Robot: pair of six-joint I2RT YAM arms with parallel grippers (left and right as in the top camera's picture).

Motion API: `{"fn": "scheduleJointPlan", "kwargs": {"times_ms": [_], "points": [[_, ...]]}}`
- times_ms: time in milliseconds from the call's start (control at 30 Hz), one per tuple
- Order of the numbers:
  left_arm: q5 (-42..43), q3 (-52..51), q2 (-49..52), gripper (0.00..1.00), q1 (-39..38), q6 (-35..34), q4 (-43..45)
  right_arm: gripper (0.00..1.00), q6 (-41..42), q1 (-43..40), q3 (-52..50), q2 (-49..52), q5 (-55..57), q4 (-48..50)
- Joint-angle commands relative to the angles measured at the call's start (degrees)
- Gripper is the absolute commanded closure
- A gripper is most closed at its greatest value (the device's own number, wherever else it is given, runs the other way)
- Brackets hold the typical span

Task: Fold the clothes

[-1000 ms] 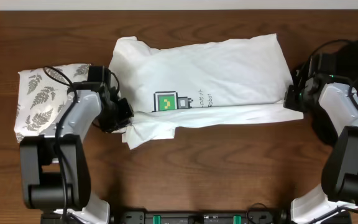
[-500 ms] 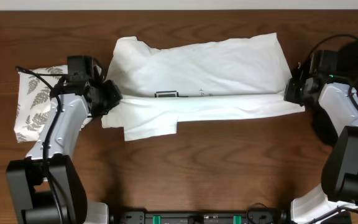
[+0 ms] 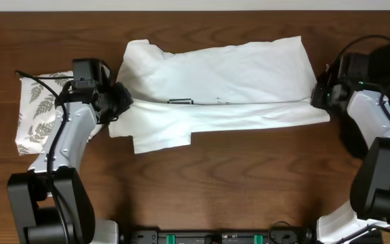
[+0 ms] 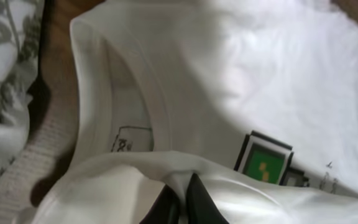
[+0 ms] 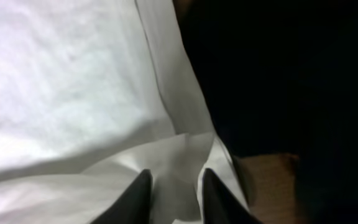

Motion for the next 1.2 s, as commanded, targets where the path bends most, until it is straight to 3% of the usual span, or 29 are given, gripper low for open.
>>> {"fn": "scheduleJointPlan", "kwargs": {"times_ms": [0, 167, 200, 467, 600, 733, 800, 900, 1167], "points": [[-1.3, 0.7, 0.7, 0.89, 0.2, -0.3, 0.7, 0.63, 0.2, 2.1, -0.3, 0.5, -0.5, 0.9], [-1.3, 0.7, 0.7, 0.50, 0.2, -0.3, 0.9, 0.62, -0.2, 2.5, -0.3, 0.5, -0.5, 1.0], [-1.3, 0.7, 0.7, 0.47, 0.2, -0.3, 0.9, 0.62, -0.7, 2.5, -0.3, 0.5, -0.5, 0.9], [-0.8, 0.7, 0.7, 0.45, 0.2, -0.3, -3.1, 0.73, -1.0, 2.5, -0.3, 0.5, -0.5, -5.6], [0.3, 0.7, 0.7, 0.45, 0.2, -0.3, -12.1, 0.91, -1.0, 2.6, -0.3, 0.5, -1.2, -10.3], [0.3, 0.7, 0.7, 0.44, 0.1, -0.3, -18.4, 0.90, -1.1, 2.9, -0.3, 0.5, -2.0, -12.4], [0.3, 0.4, 0.7, 0.39, 0.0, -0.3, -19.2, 0.89, -1.1, 2.9, -0.3, 0.5, -2.0, -12.6], [0.3, -0.3, 0.7, 0.38, -0.8, -0.3, -19.1, 0.84, -1.1, 2.9, -0.3, 0.5, -2.1, -12.7], [-0.9, -3.3, 0.7, 0.38, -4.3, 1.9, -13.7, 0.85, -1.1, 3.0, -0.3, 0.5, -2.2, -13.3]]}}
